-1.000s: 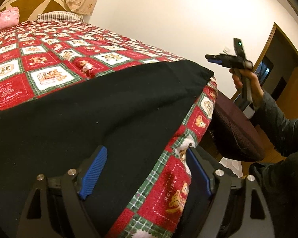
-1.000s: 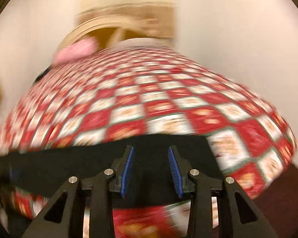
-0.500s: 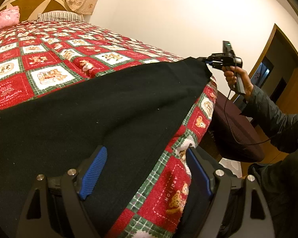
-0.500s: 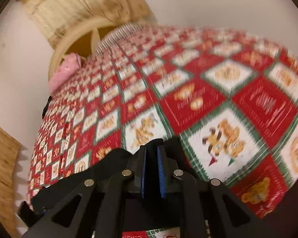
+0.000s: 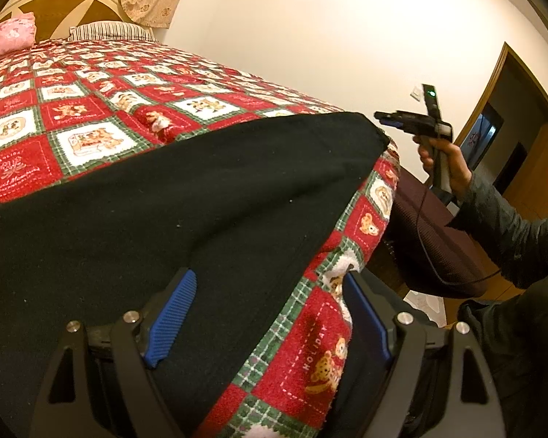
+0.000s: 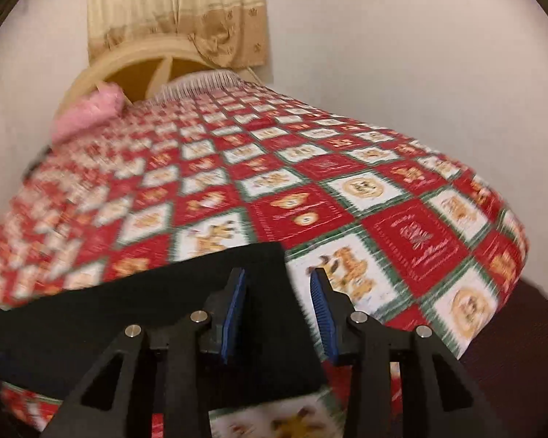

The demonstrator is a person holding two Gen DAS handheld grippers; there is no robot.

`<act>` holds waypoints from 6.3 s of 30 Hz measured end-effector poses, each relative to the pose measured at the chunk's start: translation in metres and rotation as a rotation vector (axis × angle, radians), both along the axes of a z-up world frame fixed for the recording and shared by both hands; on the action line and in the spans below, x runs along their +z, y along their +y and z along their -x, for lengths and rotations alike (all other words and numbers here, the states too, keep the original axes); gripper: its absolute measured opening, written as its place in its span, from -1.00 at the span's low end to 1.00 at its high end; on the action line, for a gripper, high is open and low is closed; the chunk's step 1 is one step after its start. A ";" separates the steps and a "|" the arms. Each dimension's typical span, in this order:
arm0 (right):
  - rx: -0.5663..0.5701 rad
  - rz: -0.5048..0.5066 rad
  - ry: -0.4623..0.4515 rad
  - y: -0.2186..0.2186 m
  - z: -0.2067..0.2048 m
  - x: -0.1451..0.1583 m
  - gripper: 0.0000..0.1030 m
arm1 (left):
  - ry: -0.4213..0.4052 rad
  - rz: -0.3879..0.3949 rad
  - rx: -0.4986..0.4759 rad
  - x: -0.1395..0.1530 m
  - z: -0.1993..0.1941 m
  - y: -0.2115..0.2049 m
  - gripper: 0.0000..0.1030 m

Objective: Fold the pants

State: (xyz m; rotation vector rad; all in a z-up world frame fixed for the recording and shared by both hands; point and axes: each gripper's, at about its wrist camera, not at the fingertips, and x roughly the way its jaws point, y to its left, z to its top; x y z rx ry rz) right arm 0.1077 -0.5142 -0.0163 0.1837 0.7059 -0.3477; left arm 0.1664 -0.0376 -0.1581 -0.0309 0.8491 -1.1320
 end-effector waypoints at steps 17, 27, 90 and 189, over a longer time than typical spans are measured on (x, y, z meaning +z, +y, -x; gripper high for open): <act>-0.028 0.079 0.044 0.033 0.028 -0.002 -0.26 | -0.148 -0.101 0.214 0.027 0.010 0.006 0.86; 0.437 0.062 0.109 0.186 -0.020 -0.039 -0.25 | -0.123 -0.261 0.378 0.008 -0.013 0.011 0.90; 0.417 0.088 0.093 0.153 -0.031 -0.034 -0.03 | -0.253 -0.308 0.415 0.037 -0.009 0.006 1.00; 0.054 -0.240 -0.079 -0.005 0.026 -0.005 -0.78 | -0.158 -0.332 0.457 0.000 -0.029 0.004 1.00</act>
